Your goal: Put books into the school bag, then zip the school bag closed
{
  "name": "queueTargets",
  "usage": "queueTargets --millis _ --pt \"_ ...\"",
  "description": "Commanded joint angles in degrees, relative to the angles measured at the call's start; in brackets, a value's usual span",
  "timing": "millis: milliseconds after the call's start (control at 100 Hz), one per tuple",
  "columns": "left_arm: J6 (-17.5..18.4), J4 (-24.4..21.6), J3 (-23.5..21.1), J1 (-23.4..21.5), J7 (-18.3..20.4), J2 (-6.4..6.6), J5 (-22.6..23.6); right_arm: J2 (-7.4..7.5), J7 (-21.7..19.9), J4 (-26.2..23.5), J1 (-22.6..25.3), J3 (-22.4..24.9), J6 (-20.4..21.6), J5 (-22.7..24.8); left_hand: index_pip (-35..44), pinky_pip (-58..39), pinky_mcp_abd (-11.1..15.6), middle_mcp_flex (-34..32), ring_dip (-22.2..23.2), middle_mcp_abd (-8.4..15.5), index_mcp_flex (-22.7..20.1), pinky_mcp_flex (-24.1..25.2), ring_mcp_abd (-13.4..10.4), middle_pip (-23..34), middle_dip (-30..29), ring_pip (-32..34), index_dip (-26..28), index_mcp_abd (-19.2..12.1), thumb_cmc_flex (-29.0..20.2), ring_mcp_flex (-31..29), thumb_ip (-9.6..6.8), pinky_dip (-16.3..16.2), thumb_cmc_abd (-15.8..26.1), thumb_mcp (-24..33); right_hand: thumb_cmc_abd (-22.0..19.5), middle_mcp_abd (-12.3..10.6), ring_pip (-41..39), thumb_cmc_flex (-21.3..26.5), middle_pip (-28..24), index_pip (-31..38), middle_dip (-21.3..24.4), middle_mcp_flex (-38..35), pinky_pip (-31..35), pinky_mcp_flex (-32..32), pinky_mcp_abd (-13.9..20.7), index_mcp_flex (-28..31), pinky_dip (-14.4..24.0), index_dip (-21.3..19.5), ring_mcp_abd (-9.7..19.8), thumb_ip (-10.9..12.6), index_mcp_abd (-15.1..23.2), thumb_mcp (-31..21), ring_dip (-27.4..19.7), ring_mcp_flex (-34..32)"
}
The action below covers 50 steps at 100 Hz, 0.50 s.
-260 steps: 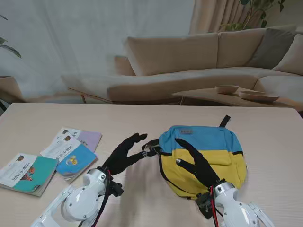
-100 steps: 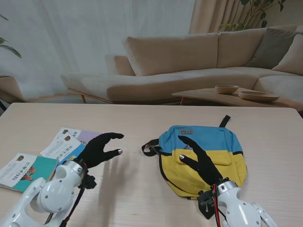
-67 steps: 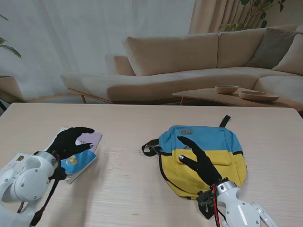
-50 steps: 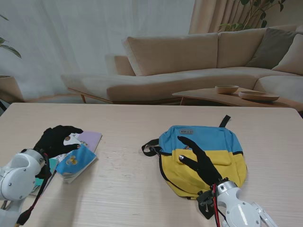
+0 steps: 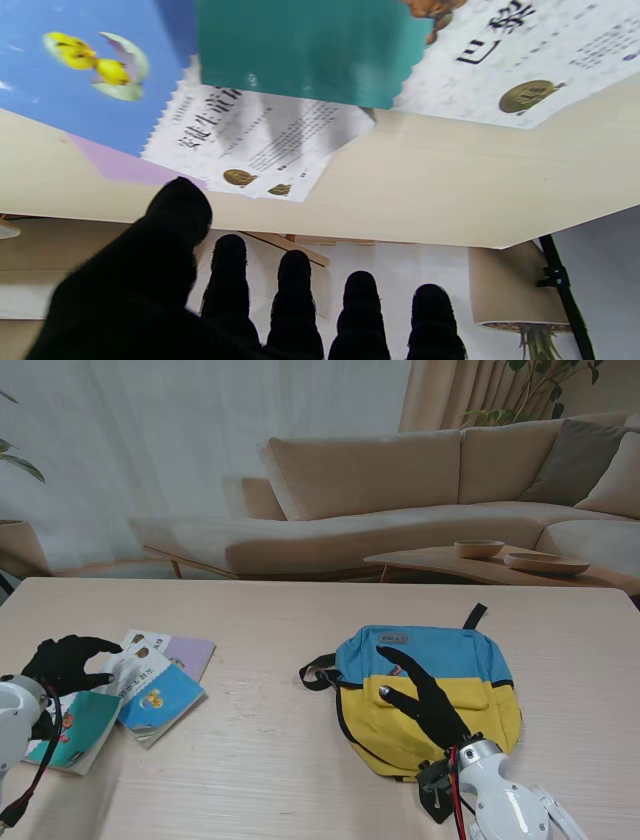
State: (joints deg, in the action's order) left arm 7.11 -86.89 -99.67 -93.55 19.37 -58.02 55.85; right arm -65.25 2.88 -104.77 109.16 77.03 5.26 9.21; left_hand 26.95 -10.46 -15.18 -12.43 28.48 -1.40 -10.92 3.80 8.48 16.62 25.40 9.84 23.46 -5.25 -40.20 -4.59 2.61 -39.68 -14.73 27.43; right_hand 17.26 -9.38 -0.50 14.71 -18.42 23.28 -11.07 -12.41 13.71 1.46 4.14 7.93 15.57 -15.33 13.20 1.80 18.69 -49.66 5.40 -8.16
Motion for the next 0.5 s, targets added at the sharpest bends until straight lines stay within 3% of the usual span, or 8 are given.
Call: queueTargets --millis 0,280,490 --pt "-0.07 1.2 -0.68 0.11 0.53 0.42 1.09 -0.5 -0.52 0.05 0.16 -0.17 -0.21 0.3 0.83 1.19 0.94 0.53 -0.77 2.55 2.5 0.51 -1.61 0.95 -0.1 -0.4 1.53 -1.53 -1.04 0.56 -0.32 0.54 -1.54 2.88 0.76 -1.52 -0.29 1.0 -0.57 0.73 -0.53 0.8 -0.66 0.13 1.34 -1.46 0.68 0.84 1.26 -1.91 0.27 -0.59 0.24 1.37" --pt "2.85 7.34 -1.26 2.33 0.09 1.79 10.5 -0.46 -0.61 0.26 -0.21 -0.15 -1.0 0.87 -0.65 2.11 3.0 0.55 -2.82 6.87 2.63 0.38 -4.56 0.95 -0.52 -1.73 1.83 -3.55 -0.35 1.1 1.06 2.97 -6.23 10.74 0.64 -1.59 -0.21 0.9 -0.51 1.12 -0.5 0.84 -0.48 0.15 1.34 -1.52 0.42 1.05 1.3 -1.93 0.31 -0.58 0.21 1.43" --pt "2.44 9.68 -0.45 3.68 4.3 2.51 11.72 -0.5 -0.25 0.47 -0.4 -0.17 -0.75 1.38 -0.86 2.72 4.05 -0.36 -4.17 7.47 2.66 1.15 -5.91 0.36 -1.62 -3.45 2.22 -4.13 0.01 1.63 1.36 3.98 -7.29 12.07 0.77 -1.5 -0.29 0.9 -0.57 1.32 -0.53 0.82 -0.35 0.15 1.27 -1.49 0.22 1.14 1.27 -1.9 0.24 -0.66 0.25 1.31"
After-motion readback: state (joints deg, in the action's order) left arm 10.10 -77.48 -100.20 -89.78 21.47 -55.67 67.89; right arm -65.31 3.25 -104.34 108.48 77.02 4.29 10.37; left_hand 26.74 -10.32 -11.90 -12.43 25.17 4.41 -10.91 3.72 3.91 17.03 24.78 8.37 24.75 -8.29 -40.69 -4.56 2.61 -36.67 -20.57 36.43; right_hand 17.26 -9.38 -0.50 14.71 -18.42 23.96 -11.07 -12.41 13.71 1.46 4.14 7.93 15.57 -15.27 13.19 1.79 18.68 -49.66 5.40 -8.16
